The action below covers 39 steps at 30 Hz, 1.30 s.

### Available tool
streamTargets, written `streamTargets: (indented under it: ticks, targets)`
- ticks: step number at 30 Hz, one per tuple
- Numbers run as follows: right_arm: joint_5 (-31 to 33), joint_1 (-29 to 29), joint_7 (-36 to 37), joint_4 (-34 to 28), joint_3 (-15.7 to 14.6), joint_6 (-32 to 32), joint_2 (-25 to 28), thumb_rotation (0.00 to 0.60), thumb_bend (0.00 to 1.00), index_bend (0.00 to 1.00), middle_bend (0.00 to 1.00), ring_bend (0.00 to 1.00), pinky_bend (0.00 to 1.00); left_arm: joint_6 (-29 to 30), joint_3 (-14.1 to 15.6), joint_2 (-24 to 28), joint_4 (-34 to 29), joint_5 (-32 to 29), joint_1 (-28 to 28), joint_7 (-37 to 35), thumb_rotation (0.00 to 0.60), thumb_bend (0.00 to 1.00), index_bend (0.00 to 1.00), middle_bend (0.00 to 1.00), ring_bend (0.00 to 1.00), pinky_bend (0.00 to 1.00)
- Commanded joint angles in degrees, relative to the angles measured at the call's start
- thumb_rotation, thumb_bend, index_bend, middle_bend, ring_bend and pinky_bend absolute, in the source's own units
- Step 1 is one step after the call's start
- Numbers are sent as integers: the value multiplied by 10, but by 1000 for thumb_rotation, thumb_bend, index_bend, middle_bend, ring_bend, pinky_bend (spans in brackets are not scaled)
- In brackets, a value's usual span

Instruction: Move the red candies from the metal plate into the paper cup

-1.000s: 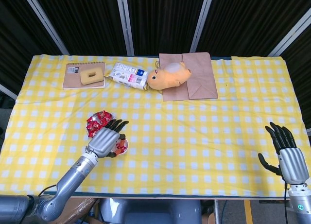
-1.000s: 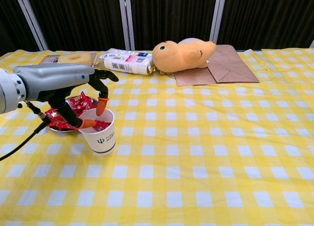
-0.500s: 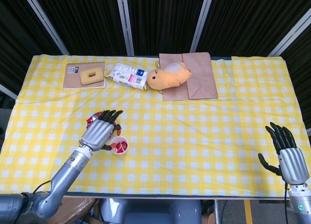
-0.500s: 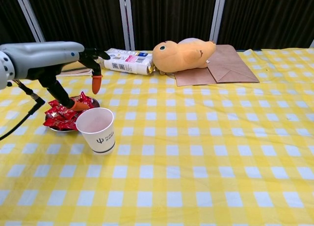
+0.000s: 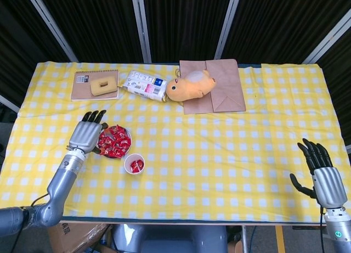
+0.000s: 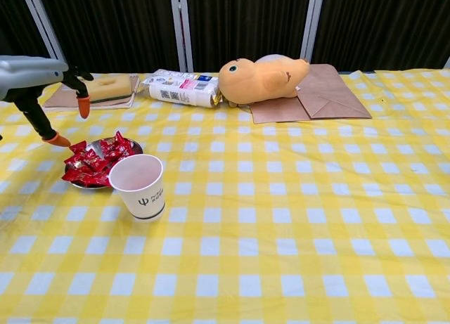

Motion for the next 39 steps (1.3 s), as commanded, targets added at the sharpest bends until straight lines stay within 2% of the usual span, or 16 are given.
streamTargets:
  ticks: [1, 9, 15, 21, 39]
  targets:
    - [1, 0, 0, 0, 0, -1, 0, 600, 423, 0, 0, 0, 0, -21, -3, -36, 52, -32, -18, 16, 600, 197, 406, 0, 0, 0]
    - [5, 1, 4, 0, 1, -5, 1, 600, 424, 0, 0, 0, 0, -54, -7, -101, 149, -68, -46, 34, 600, 197, 402, 0, 0, 0]
    - [6, 2, 7, -1, 1, -7, 2, 600, 424, 0, 0, 0, 0, -72, -11, -134, 193, -86, -62, 44, 600, 198, 401, 0, 0, 0]
    - [7, 2, 11, -1, 2, -7, 2, 600, 424, 0, 0, 0, 0, -83, -11, -154, 219, -95, -73, 53, 600, 257, 401, 0, 0, 0]
    - [8, 2, 14, -2, 2, -7, 3, 600, 424, 0, 0, 0, 0, -94, -7, -177, 248, -100, -78, 53, 600, 326, 483, 0, 0, 0]
